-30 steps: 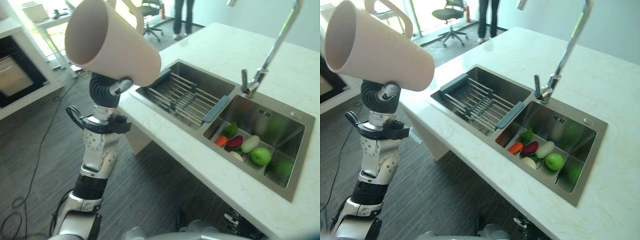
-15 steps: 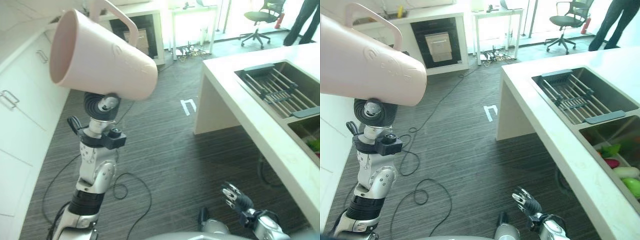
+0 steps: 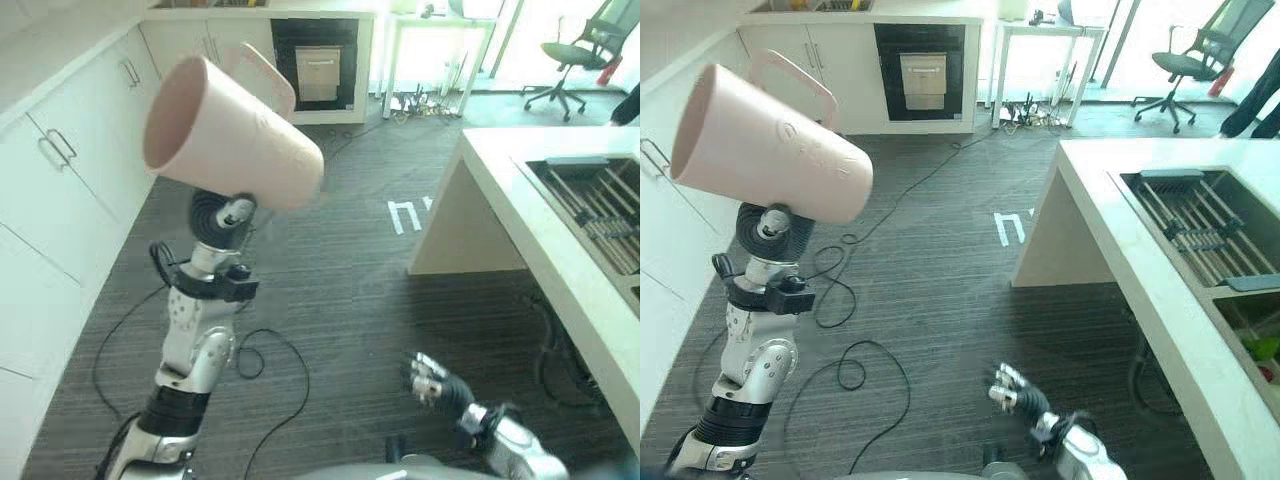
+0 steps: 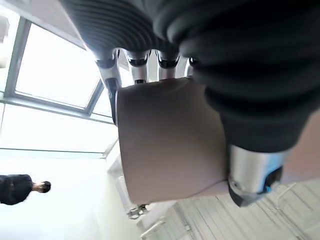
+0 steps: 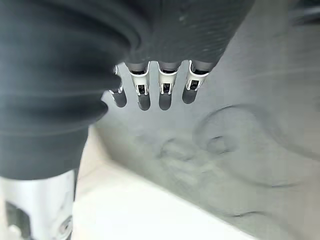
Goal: Place the dishes in the dishwasher.
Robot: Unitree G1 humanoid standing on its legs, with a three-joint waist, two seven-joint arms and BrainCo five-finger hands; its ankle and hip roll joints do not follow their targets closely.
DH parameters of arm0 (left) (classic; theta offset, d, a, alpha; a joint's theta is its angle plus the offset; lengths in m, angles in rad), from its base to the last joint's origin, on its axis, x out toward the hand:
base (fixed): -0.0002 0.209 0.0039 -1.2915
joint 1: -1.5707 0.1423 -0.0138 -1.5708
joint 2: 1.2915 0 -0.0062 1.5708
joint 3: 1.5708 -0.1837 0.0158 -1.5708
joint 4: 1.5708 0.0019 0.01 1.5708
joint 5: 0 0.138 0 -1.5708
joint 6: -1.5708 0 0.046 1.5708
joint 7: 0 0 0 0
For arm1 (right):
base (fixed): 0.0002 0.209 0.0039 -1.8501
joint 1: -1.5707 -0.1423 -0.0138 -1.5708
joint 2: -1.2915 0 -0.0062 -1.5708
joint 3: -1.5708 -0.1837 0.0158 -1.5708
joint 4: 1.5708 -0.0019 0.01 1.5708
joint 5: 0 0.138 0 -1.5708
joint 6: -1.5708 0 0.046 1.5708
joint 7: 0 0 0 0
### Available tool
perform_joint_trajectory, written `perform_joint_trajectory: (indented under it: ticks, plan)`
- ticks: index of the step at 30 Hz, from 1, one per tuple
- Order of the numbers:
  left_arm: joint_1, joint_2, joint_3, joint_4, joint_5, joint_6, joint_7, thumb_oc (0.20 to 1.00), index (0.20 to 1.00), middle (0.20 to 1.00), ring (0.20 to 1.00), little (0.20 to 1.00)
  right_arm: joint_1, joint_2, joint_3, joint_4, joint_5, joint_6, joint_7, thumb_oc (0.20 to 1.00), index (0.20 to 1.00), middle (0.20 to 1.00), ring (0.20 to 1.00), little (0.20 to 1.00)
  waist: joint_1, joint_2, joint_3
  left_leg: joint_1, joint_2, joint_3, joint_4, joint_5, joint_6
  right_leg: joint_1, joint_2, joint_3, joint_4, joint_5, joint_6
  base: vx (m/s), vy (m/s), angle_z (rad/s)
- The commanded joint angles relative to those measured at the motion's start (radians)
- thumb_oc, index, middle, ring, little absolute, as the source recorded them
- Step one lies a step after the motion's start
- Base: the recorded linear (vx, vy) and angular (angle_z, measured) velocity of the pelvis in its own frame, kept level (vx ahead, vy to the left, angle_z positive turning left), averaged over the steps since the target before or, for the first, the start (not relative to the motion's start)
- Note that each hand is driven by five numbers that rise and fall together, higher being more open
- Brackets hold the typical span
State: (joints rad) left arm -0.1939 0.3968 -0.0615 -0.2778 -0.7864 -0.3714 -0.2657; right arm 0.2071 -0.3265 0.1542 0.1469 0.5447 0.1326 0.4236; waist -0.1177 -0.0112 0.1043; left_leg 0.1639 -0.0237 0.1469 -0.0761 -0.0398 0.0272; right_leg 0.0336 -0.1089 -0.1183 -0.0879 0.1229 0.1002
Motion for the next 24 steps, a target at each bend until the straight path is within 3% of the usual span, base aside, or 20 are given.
perform_joint_trajectory:
  ticks: [1, 3, 4, 5, 6, 7, 8, 9, 10, 12, 15, 19, 20, 22, 23, 24]
  plan:
    - [-0.015, 0.020, 0.016, -0.053, -0.021, -0.026, -0.008, 0.200, 0.200, 0.200, 0.200, 0.200, -0.021, 0.004, -0.038, -0.043, 0.043, -0.079, -0.004, 1.000, 1.000, 1.000, 1.000, 1.000, -0.010, 0.002, 0.000, -0.065, 0.035, -0.030, -0.011, -0.005, -0.065, 0.052, 0.034, -0.036, 0.001, -0.109, 0.035, -0.02, -0.004, -0.24]
    - [-0.005, 0.017, 0.025, -0.049, -0.023, -0.025, -0.003, 0.200, 0.200, 0.200, 0.200, 0.200, -0.022, 0.000, -0.052, -0.066, 0.046, -0.105, 0.003, 1.000, 1.000, 1.000, 1.000, 1.000, -0.012, 0.003, -0.005, -0.060, 0.034, -0.027, -0.011, -0.008, -0.062, 0.058, 0.043, -0.021, 0.001, -0.119, 0.030, -0.01, -0.015, -0.16]
    - [0.168, -0.003, 0.138, -0.125, -0.063, -0.091, 0.069, 0.200, 0.200, 0.200, 0.200, 0.200, -0.099, -0.154, -0.304, -0.544, 0.073, -0.194, -0.092, 1.000, 1.000, 1.000, 1.000, 1.000, 0.035, -0.037, 0.008, -0.114, 0.239, 0.038, 0.115, 0.063, -0.162, 0.077, -0.021, 0.005, 0.001, -0.131, 0.022, -0.03, -0.050, -0.11]
    - [0.165, -0.007, 0.135, -0.124, -0.066, -0.094, 0.064, 0.200, 0.200, 0.200, 0.200, 0.200, -0.103, -0.156, -0.303, -0.542, 0.067, -0.200, -0.096, 1.000, 1.000, 1.000, 1.000, 1.000, 0.038, -0.040, 0.013, -0.133, 0.226, 0.029, 0.145, 0.058, -0.159, 0.082, -0.021, 0.002, 0.001, -0.132, 0.019, -0.12, -0.142, -0.19]
    - [0.152, -0.022, 0.124, -0.124, -0.058, -0.104, 0.056, 0.200, 0.200, 0.200, 0.200, 0.200, -0.122, -0.169, -0.293, -0.540, 0.071, -0.210, -0.119, 1.000, 1.000, 1.000, 1.000, 1.000, 0.051, -0.047, 0.026, -0.182, 0.167, 0.024, 0.204, 0.041, -0.145, 0.094, -0.019, -0.003, 0.001, -0.136, 0.015, -0.13, -0.140, -0.23]
    - [0.148, -0.025, 0.123, -0.125, -0.054, -0.107, 0.055, 0.200, 0.200, 0.200, 0.200, 0.200, -0.128, -0.172, -0.291, -0.538, 0.075, -0.213, -0.122, 1.000, 1.000, 1.000, 1.000, 1.000, 0.051, -0.048, 0.028, -0.191, 0.155, 0.028, 0.216, 0.034, -0.141, 0.096, -0.020, -0.007, 0.001, -0.137, 0.016, -0.20, -0.150, -0.10]
    - [0.132, -0.037, 0.118, -0.127, -0.051, -0.108, 0.043, 0.200, 0.200, 0.200, 0.200, 0.200, -0.167, -0.172, -0.272, -0.525, 0.079, -0.209, -0.146, 1.000, 1.000, 1.000, 1.000, 1.000, 0.057, -0.045, 0.038, -0.223, 0.137, 0.069, 0.207, 0.039, -0.135, 0.105, -0.015, -0.027, 0.001, -0.142, 0.017, -0.14, -0.063, 0.13]
    - [0.127, -0.033, 0.119, -0.113, -0.062, -0.116, 0.031, 0.200, 0.200, 0.200, 0.200, 0.200, -0.183, -0.166, -0.255, -0.507, 0.065, -0.234, -0.147, 1.000, 1.000, 1.000, 1.000, 1.000, 0.051, -0.042, 0.040, -0.218, 0.155, 0.118, 0.158, 0.043, -0.124, 0.102, -0.017, -0.043, 0.001, -0.146, 0.016, -0.10, -0.040, 0.30]
    - [0.123, -0.032, 0.119, -0.097, -0.067, -0.120, 0.024, 0.200, 0.200, 0.200, 0.200, 0.200, -0.180, -0.162, -0.253, -0.504, 0.064, -0.245, -0.132, 1.000, 1.000, 1.000, 1.000, 1.000, 0.042, -0.037, 0.034, -0.186, 0.151, 0.125, 0.106, 0.042, -0.111, 0.099, -0.018, -0.042, 0.001, -0.146, 0.016, 0.01, 0.024, 0.35]
    - [0.119, -0.027, 0.121, -0.100, -0.055, -0.111, 0.061, 0.200, 0.200, 0.200, 0.200, 0.200, -0.132, -0.169, -0.271, -0.537, 0.090, -0.260, -0.099, 1.000, 1.000, 1.000, 1.000, 1.000, 0.021, -0.018, 0.011, -0.114, 0.130, 0.088, -0.001, 0.055, -0.101, 0.087, -0.010, -0.031, 0.001, -0.145, 0.022, 0.05, 0.037, 0.36]
    - [0.105, -0.024, 0.127, -0.105, -0.053, -0.091, 0.066, 0.200, 0.200, 0.200, 0.200, 0.200, -0.097, -0.158, -0.294, -0.547, 0.130, -0.264, -0.062, 1.000, 1.000, 1.000, 1.000, 1.000, 0.003, -0.006, -0.013, -0.091, 0.130, 0.072, -0.011, 0.043, -0.107, 0.082, 0.001, -0.046, 0.001, -0.146, 0.022, 0.06, -0.042, 0.21]
    - [0.144, -0.026, 0.139, -0.110, -0.089, -0.082, 0.041, 0.200, 0.200, 0.200, 0.200, 0.200, -0.083, -0.146, -0.277, -0.547, 0.108, -0.198, -0.045, 1.000, 1.000, 1.000, 1.000, 1.000, 0.011, -0.009, -0.022, -0.070, 0.129, 0.049, -0.002, 0.040, -0.118, 0.097, 0.026, -0.040, 0.001, -0.163, -0.004, 0.16, -0.160, 0.27]
    - [0.155, -0.025, 0.142, -0.114, -0.093, -0.088, 0.037, 0.200, 0.200, 0.200, 0.200, 0.200, -0.086, -0.154, -0.278, -0.544, 0.126, -0.187, -0.039, 1.000, 1.000, 1.000, 1.000, 1.000, 0.017, -0.020, -0.009, -0.095, 0.126, 0.062, 0.088, 0.029, -0.125, 0.106, 0.026, -0.028, 0.001, -0.165, -0.018, 0.19, -0.202, 0.18]
    - [0.158, -0.036, 0.135, -0.121, -0.077, -0.090, 0.028, 0.200, 0.200, 0.200, 0.200, 0.200, -0.104, -0.163, -0.263, -0.530, 0.126, -0.176, -0.044, 1.000, 1.000, 1.000, 1.000, 1.000, 0.035, -0.051, 0.043, -0.264, 0.118, 0.022, 0.485, 0.052, -0.144, 0.121, 0.027, -0.008, 0.005, -0.152, -0.061, 0.19, -0.135, 0.18]
    - [0.156, -0.044, 0.134, -0.116, -0.067, -0.084, 0.021, 0.200, 0.200, 0.200, 0.200, 0.200, -0.113, -0.153, -0.255, -0.510, 0.116, -0.170, -0.040, 1.000, 1.000, 1.000, 1.000, 1.000, 0.034, -0.050, 0.058, -0.309, 0.142, 0.035, 0.467, 0.077, -0.150, 0.140, 0.036, 0.012, 0.010, -0.160, -0.056, 0.37, 0.077, 0.34]
    - [0.156, -0.051, 0.133, -0.105, -0.056, -0.080, 0.013, 0.200, 0.200, 0.200, 0.200, 0.200, -0.121, -0.147, -0.247, -0.488, 0.097, -0.157, -0.039, 1.000, 1.000, 1.000, 1.000, 1.000, 0.035, -0.047, 0.066, -0.306, 0.166, 0.070, 0.360, 0.093, -0.146, 0.162, 0.038, 0.018, 0.009, -0.172, -0.041, 0.67, 0.364, 0.30]
